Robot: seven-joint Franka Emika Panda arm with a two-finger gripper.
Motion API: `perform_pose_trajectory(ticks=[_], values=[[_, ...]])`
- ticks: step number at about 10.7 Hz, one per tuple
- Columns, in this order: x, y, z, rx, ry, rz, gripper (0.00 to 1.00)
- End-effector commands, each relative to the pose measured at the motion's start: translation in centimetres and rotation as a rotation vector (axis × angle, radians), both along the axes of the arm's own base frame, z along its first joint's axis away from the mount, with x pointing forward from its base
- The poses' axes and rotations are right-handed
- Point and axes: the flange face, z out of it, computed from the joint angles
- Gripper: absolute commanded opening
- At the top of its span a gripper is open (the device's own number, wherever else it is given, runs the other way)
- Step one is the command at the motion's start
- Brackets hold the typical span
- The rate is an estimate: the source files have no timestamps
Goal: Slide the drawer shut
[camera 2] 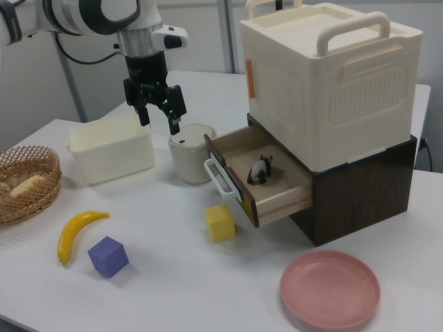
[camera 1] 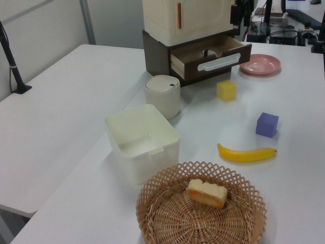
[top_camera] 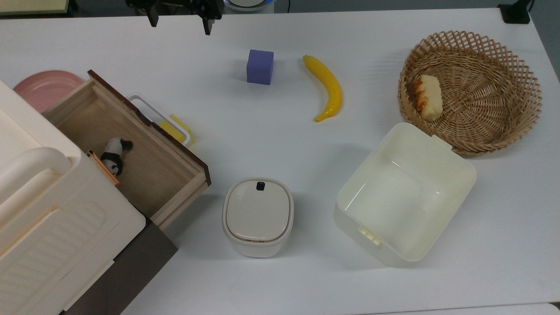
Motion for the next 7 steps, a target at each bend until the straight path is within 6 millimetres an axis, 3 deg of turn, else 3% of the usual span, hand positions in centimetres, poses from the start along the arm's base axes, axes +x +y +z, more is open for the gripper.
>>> perform_pose_trajectory(ticks=[1,7], values=[[-1.59,0.64,0.09,0.010,0.090,0.056,1.00],[-1.69,0.91,0.01,0.010,0.100,0.047,1.00]])
